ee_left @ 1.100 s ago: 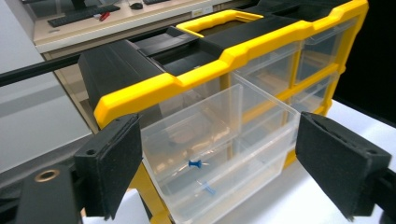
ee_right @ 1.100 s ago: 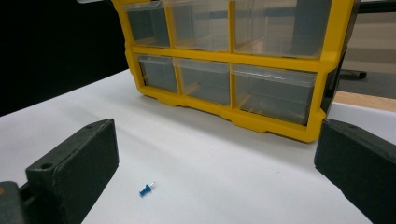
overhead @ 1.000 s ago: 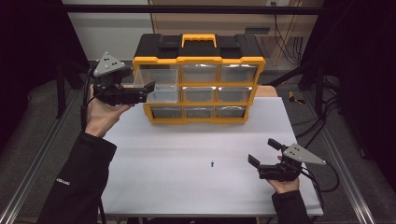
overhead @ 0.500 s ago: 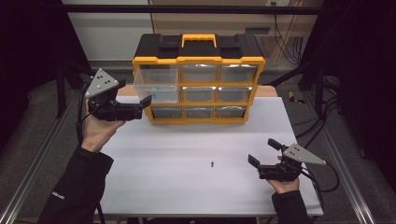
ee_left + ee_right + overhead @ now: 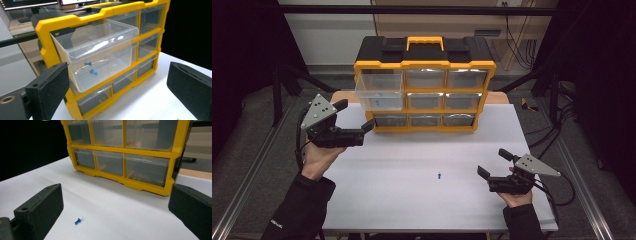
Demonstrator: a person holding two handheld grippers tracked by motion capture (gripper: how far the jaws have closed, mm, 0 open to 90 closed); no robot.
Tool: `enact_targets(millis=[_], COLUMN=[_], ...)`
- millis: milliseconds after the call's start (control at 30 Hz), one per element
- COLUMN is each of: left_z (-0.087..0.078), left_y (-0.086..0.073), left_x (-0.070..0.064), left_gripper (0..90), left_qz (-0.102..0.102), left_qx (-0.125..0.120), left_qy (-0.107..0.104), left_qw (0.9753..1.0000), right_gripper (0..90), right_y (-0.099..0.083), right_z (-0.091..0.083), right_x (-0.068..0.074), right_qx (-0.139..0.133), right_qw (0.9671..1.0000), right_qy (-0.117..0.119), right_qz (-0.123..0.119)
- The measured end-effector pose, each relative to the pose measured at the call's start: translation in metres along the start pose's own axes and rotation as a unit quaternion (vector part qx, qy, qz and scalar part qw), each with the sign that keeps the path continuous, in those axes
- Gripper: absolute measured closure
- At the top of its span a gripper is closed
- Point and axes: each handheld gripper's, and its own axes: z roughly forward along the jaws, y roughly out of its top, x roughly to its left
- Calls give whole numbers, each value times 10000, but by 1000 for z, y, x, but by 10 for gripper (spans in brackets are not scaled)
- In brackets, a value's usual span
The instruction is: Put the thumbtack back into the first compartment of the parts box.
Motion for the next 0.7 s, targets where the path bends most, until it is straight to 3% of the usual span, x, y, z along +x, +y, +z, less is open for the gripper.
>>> enact_targets(millis=[400,700], left_z=[2,8], left_y=[-33,-55], left_x=[-17,-29], left_gripper=[41,41], left_qz=[-87,-152], left_qx=[-128,39], left_qy=[-147,-223], left_qw=[9998,9996], right_gripper=[4,4], right_y=[0,0], right_z=[0,0], right_x=[0,1], right_qx=[-13,-10], right_qw=[10000,10000], right_qy=[5,4], right_qz=[11,16])
